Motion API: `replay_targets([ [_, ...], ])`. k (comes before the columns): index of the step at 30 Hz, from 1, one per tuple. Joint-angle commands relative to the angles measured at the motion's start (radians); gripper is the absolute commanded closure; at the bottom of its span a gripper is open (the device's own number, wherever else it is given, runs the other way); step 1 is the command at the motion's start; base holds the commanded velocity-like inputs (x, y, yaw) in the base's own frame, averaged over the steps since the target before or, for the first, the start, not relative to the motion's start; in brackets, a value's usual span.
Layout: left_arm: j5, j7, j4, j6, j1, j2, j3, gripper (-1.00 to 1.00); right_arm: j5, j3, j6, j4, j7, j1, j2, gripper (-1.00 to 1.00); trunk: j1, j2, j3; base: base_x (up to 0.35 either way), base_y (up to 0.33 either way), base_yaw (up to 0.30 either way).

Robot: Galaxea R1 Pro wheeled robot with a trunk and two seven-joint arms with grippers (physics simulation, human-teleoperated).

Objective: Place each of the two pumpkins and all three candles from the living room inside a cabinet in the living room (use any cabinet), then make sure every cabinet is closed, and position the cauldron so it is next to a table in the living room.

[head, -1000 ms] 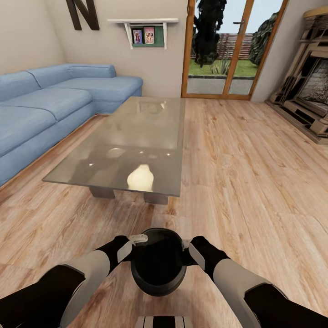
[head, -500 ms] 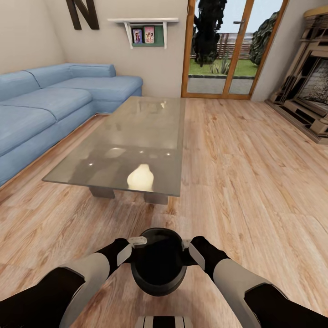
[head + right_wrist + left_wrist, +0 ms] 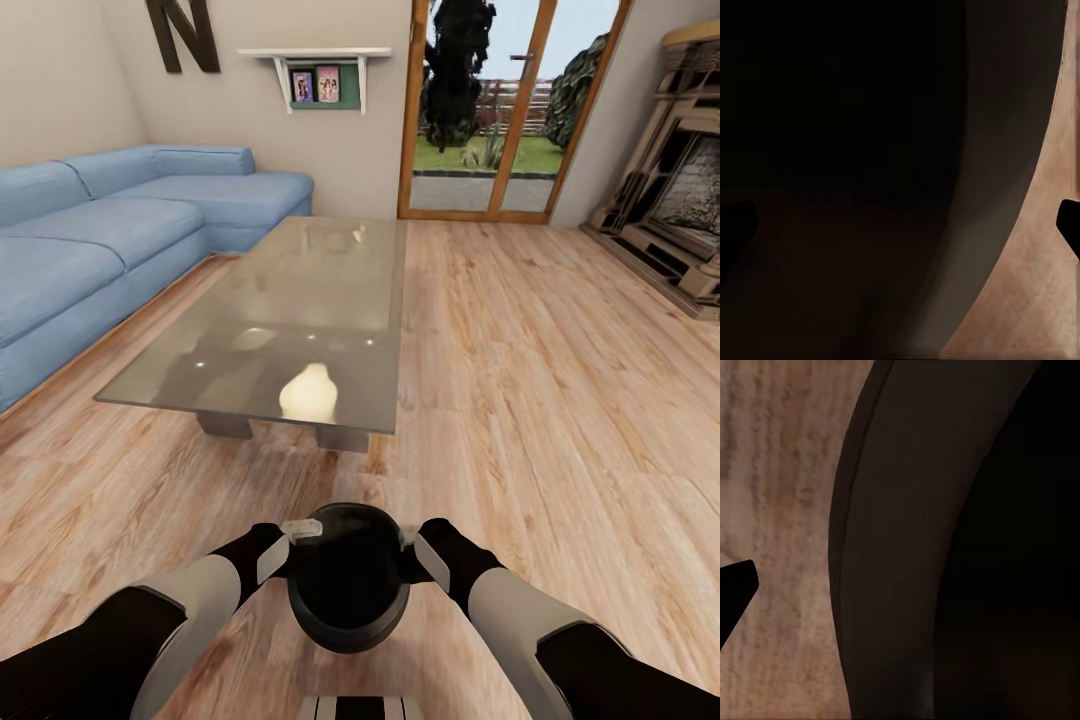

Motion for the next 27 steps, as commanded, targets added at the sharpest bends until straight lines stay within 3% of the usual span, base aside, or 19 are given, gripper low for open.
replay_targets([
  [1, 0.011, 0.006, -0.002, 0.005, 0.000, 0.000, -0.006, -1.00, 0.000, 0.002, 0.004, 0.000, 0.001, 0.000, 0.000, -1.00, -0.001, 0.000, 0.003, 0.000, 0.000, 0.000],
  [27, 0.011, 0.006, 0.006, 0.010, 0.000, -0.001, -0.008, -1.00, 0.001, 0.001, 0.005, -0.001, -0.008, 0.000, 0.000, -1.00, -0.012, 0.006, 0.100, 0.000, 0.000, 0.000],
])
